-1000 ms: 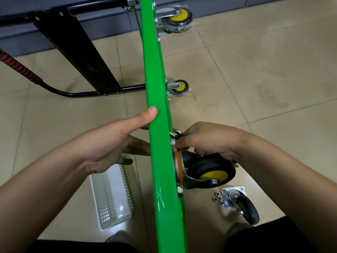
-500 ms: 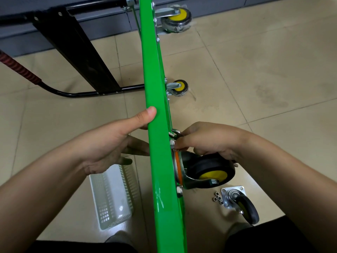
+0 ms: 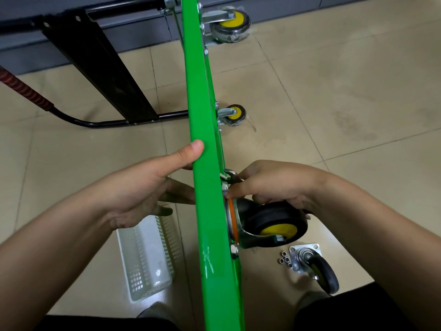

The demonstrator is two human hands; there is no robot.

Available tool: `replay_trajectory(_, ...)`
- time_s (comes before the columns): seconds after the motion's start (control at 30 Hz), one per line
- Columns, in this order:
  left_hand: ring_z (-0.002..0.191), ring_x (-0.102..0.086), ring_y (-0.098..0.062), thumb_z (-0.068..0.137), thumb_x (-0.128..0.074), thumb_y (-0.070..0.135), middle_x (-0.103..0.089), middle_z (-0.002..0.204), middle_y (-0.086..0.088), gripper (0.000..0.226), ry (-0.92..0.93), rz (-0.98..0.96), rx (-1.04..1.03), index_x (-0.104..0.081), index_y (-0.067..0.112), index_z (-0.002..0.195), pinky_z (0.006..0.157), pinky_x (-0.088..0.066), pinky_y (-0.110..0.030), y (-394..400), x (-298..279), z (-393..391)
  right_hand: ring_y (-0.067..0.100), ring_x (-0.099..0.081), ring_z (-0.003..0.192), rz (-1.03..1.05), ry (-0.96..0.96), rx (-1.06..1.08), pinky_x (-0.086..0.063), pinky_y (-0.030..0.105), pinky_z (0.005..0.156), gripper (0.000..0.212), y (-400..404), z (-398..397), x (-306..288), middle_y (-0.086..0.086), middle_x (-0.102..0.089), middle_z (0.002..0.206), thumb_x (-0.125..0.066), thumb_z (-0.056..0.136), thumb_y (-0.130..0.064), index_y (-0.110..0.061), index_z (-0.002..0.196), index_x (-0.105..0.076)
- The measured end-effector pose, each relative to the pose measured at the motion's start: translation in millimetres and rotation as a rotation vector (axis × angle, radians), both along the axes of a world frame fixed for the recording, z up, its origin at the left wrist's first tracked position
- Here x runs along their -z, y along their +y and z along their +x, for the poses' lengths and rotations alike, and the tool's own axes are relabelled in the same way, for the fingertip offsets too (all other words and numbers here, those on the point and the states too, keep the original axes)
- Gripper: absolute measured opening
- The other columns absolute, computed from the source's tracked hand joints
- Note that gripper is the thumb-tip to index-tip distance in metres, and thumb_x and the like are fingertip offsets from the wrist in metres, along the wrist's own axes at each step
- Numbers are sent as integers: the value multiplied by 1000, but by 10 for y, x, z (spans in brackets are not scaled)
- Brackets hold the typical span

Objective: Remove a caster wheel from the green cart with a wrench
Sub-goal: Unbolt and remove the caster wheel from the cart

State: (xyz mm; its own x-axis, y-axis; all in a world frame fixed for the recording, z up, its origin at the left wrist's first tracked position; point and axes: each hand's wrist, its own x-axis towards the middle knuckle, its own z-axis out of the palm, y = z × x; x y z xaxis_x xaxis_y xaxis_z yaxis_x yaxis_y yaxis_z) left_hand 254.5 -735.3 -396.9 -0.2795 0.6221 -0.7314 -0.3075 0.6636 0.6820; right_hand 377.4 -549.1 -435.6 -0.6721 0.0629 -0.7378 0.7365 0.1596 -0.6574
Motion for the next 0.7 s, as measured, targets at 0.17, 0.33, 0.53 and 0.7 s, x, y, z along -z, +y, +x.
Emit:
replay_trajectory(0.17, 111, -70, -26, 72, -51, 77, -75, 115, -13, 58, 4, 4, 6, -69, 41, 113, 117, -22, -63, 0, 8, -2, 13, -40, 35, 19, 22, -8, -34, 20, 44, 28, -12, -3, 30, -3, -47, 41, -70, 94, -26, 1, 89, -65)
replay_trajectory(0.33, 112, -70, -26, 73, -50, 78, -74, 115, -15, 57, 7, 2, 15, -70, 41, 111, 117, -24, -62, -5, 18, -7, 12, -35, 35, 62, 35, -39, -30, 21, 43, 26, -13, -7, 25, -4, -43, 42, -68, 96, -31, -8, 84, -63)
replay_trajectory(0.53, 111, -71, -25, 72, -51, 77, -74, 114, -15, 56, 4, 2, 12, -70, 40, 110, 117, -22, -62, -1, 16, -10, 15, -37, 39, 19, 22, -21, -31, 24, 47, 25, -12, -6, 8, -2, -44, 44, -70, 94, -27, -7, 81, -62)
replay_trajectory(0.7, 112, -70, -25, 73, -50, 77, -75, 115, -13, 56, 6, 2, 16, -70, 41, 111, 117, -23, -62, -9, 18, -12, 15, -37, 33, 20, -20, -10, -33, 23, 47, 27, -49, -38, 19, -2, -44, 39, -63, 99, -29, -7, 83, -63)
